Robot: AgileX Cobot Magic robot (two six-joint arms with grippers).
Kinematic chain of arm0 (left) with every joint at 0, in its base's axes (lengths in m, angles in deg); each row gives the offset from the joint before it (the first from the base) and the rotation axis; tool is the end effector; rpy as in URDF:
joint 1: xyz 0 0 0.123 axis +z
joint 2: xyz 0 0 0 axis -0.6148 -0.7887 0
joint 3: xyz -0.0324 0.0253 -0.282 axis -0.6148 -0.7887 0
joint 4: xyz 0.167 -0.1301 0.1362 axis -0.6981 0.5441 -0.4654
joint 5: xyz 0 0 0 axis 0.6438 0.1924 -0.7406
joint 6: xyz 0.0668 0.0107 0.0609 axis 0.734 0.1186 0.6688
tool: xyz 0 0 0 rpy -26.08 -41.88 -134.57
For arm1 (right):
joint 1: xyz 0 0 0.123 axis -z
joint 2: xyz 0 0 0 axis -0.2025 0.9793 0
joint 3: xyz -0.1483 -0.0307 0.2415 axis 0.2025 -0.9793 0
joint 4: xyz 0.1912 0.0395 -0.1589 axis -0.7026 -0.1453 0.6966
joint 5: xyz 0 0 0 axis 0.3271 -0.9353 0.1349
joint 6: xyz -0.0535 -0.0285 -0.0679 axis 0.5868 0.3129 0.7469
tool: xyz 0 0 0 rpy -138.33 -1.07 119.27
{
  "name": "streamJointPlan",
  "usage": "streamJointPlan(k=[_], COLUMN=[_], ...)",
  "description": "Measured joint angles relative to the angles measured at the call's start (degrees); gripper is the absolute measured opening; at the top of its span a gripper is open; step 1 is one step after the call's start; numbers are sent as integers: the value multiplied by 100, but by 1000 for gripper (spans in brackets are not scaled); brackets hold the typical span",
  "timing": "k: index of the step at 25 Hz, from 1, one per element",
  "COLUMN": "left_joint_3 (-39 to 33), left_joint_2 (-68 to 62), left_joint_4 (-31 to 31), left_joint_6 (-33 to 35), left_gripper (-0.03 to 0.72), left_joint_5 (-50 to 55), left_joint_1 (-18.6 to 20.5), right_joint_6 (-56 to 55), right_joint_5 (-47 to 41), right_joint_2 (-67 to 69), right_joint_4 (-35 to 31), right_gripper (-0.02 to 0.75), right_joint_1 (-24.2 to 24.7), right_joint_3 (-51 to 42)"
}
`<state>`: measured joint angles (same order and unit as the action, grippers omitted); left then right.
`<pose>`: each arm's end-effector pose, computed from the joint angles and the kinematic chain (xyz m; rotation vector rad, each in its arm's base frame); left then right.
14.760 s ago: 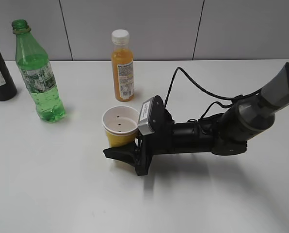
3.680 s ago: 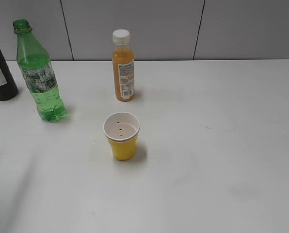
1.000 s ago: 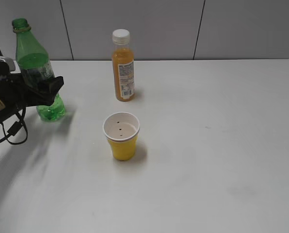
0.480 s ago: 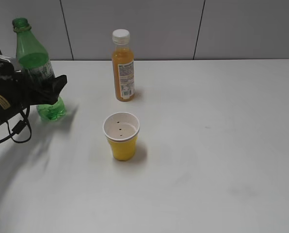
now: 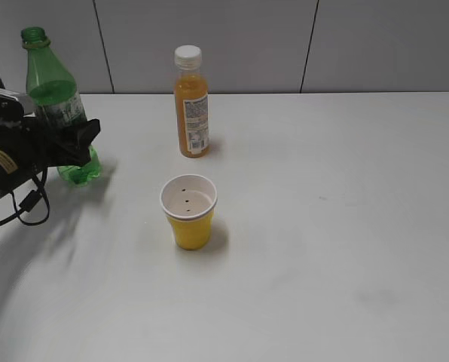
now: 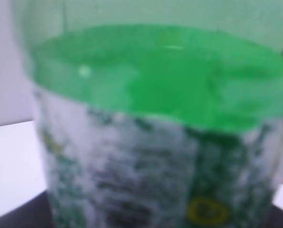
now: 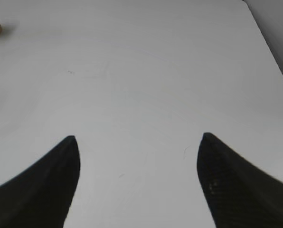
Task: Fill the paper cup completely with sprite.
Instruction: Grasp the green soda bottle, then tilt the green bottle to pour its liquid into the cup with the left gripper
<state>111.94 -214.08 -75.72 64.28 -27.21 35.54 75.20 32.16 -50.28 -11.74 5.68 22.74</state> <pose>0.3653 -0.0426 0.0862 0.3029 1.6785 -0.2550 0.0085 0.0020 0.2620 -0.0782 2.0138 0.1020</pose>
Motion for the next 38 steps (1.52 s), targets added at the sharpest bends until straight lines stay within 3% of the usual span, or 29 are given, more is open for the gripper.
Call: streamJointPlan(k=[6,14,17,23,33,38], left_joint_3=[-233,-1295,-1674,-2067,-2092,-2257], left_joint_2=[189,1435,1972,2754,2995,3002], left_joint_4=[-5,656,1208,2331,4904,5792], left_joint_6=[0,299,626,1375,3815,4355], left_gripper=[456,456,456,456,456,456], left_joint_5=[68,236,236,373,829,517], left_joint_1=[0,-10,-178,-922,-2493,-3101], right_joint_6=[0,0,0,0,0,0], right_joint_5=[0,0,0,0,0,0], right_joint_2=[0,0,0,0,0,0], right_joint_4=[0,0,0,0,0,0], right_gripper=[594,594,594,594,594,594], right_joint_1=[0,0,0,0,0,0], right_joint_3=[0,0,0,0,0,0])
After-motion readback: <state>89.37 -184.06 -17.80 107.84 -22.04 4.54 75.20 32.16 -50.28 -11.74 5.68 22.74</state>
